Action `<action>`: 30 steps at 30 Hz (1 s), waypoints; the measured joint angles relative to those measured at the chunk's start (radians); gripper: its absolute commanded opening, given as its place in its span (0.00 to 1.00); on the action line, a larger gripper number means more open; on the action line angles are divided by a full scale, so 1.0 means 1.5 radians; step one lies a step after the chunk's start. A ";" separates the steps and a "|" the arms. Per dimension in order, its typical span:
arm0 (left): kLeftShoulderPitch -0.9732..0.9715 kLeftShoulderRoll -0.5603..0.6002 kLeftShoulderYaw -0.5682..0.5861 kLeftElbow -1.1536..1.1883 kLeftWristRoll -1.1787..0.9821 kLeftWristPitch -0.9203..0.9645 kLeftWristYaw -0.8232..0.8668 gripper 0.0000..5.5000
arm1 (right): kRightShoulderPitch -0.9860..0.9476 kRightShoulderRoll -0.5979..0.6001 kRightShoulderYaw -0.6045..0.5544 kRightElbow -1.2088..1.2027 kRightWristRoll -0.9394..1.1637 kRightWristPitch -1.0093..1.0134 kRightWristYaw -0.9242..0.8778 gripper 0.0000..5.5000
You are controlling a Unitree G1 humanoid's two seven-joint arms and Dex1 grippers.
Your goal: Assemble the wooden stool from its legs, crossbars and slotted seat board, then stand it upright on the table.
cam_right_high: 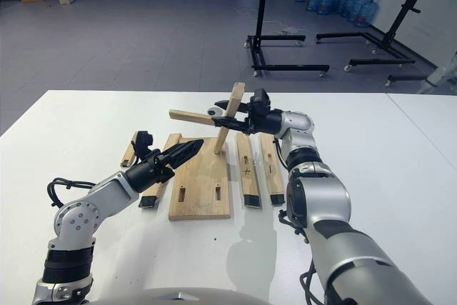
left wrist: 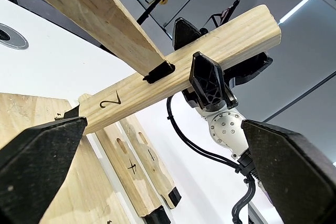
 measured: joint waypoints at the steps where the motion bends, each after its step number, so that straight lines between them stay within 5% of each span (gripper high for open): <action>1: 0.000 0.000 0.000 0.000 0.000 0.000 0.000 0.98 | 0.000 0.000 -0.001 0.000 0.000 0.000 0.001 0.38; 18: 0.000 0.000 -0.002 0.000 0.000 0.002 0.000 0.98 | 0.000 -0.002 0.023 0.000 -0.025 -0.015 0.016 0.38; 30: 0.000 -0.001 -0.007 -0.002 0.001 0.002 0.000 0.98 | -0.077 -0.027 0.084 0.028 -0.078 0.176 -0.084 0.38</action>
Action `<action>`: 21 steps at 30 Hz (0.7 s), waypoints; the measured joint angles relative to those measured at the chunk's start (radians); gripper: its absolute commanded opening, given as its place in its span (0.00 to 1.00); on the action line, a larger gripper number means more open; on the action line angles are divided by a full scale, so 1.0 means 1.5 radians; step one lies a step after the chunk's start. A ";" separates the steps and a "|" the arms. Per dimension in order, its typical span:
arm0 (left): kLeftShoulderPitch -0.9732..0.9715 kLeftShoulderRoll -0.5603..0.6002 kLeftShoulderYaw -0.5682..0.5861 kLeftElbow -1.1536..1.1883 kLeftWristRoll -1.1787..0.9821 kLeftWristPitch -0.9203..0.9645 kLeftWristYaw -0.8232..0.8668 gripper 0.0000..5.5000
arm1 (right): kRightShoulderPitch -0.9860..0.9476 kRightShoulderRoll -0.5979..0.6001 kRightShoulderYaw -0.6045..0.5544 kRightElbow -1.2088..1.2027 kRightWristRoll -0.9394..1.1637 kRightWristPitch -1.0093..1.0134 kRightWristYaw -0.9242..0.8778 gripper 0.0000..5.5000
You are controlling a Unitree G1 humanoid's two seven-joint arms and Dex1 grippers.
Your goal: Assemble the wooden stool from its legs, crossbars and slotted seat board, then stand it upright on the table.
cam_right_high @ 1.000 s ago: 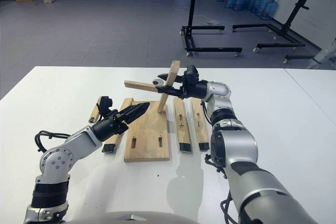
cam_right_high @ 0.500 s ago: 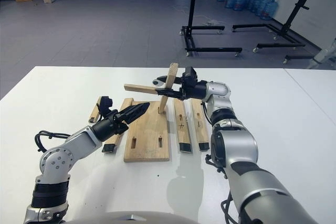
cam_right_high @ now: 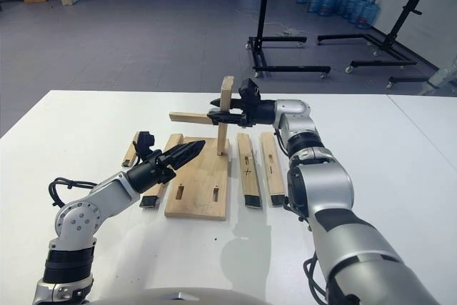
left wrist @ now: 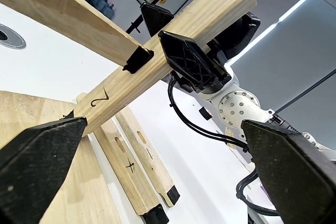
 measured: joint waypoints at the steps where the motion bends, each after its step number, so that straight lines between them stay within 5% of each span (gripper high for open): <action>1: 0.000 0.000 -0.001 0.000 0.000 0.000 0.000 0.98 | -0.002 -0.003 0.003 0.000 0.000 0.012 -0.006 0.38; 21: 0.001 0.000 -0.006 0.000 0.000 0.003 0.000 0.98 | 0.019 -0.007 0.011 0.007 -0.012 0.027 -0.029 0.38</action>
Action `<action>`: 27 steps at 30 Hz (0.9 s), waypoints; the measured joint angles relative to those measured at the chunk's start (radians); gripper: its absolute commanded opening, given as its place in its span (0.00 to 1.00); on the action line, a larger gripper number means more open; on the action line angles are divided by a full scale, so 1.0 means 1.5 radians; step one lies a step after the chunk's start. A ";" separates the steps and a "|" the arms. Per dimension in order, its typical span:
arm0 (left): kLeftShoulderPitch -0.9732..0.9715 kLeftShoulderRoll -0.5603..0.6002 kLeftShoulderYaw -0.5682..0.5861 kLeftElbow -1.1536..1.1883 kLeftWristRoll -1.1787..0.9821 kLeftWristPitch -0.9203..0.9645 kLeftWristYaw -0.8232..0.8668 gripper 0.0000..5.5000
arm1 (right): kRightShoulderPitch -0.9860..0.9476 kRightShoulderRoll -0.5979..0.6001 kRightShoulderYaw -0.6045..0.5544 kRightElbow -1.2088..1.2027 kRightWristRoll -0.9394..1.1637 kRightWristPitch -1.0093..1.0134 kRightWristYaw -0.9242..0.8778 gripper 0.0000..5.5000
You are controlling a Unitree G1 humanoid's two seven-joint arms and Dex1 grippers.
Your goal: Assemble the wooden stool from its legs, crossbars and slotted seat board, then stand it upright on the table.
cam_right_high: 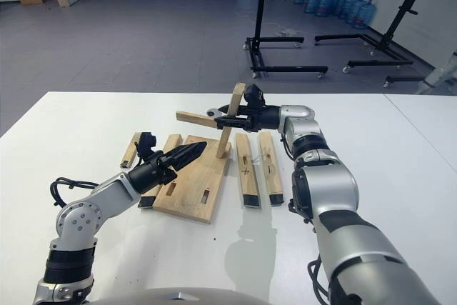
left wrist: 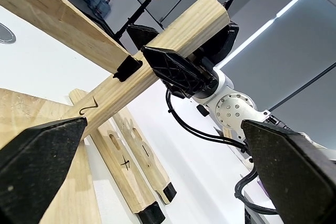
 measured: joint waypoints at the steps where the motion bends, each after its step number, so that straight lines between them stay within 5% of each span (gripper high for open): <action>1: 0.000 0.000 0.000 0.000 0.000 0.000 0.000 0.98 | 0.000 0.001 0.001 0.000 0.000 -0.002 -0.002 0.38; 6: 0.003 0.000 0.000 0.000 0.000 0.000 0.000 0.98 | 0.002 0.004 0.000 -0.001 0.002 -0.001 -0.003 0.38; 22: 0.003 -0.001 0.000 0.000 0.000 0.000 0.000 0.98 | 0.063 0.015 -0.019 0.022 -0.031 0.025 -0.027 0.94; 27: 0.002 0.001 0.006 0.000 0.000 0.000 0.000 0.98 | 0.088 -0.023 -0.015 0.019 -0.053 -0.013 -0.049 0.94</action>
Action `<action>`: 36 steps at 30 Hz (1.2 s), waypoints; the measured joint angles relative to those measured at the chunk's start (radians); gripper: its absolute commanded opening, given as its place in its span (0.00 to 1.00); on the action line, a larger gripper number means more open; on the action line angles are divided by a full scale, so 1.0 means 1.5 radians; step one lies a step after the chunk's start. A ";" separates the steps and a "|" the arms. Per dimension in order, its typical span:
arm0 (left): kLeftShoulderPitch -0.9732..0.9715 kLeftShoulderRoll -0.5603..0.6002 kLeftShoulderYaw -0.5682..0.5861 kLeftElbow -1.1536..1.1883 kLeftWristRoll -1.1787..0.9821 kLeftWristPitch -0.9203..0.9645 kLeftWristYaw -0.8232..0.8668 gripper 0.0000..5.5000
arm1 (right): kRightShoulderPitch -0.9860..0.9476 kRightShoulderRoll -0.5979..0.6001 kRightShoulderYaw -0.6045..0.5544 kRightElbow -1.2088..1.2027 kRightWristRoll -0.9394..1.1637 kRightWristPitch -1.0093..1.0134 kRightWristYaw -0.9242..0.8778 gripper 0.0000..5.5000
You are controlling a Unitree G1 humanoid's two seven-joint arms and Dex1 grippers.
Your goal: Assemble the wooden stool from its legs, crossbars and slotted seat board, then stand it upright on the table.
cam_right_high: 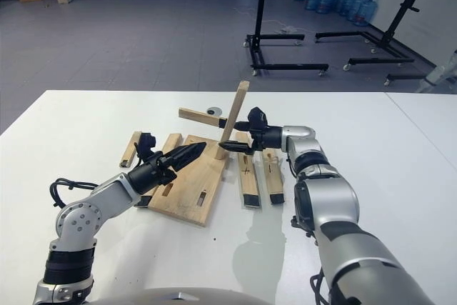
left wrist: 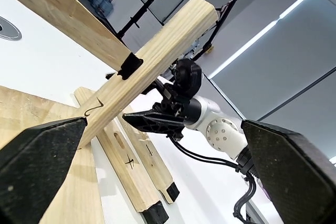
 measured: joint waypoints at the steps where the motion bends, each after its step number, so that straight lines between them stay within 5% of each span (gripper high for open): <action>1: 0.000 0.001 0.005 0.000 0.000 0.000 0.000 0.98 | 0.012 -0.010 -0.001 -0.002 0.000 -0.004 0.001 0.94; 6: -0.006 0.008 0.040 0.001 -0.004 0.000 0.004 0.98 | 0.055 -0.086 -0.050 -0.068 0.043 0.026 0.001 0.94; 15: 0.011 0.014 0.130 -0.023 -0.032 -0.016 0.042 0.98 | 0.321 -0.047 -0.142 -0.659 0.045 0.293 -0.320 0.94; 19: 0.057 0.013 0.191 -0.083 -0.045 -0.048 0.113 0.98 | 0.475 0.027 -0.112 -0.956 -0.052 0.582 -0.484 0.94; 25: 0.106 -0.003 0.217 -0.122 -0.039 -0.083 0.195 0.98 | 0.514 0.119 -0.093 -1.251 -0.077 0.978 -0.616 0.94; 30: 0.113 -0.006 0.208 -0.127 -0.039 -0.095 0.212 0.98 | 0.526 0.148 -0.091 -1.299 -0.054 1.056 -0.648 0.94; 36: 0.110 -0.006 0.190 -0.120 -0.039 -0.099 0.212 0.98 | 0.534 0.145 -0.067 -1.244 -0.049 0.986 -0.687 0.94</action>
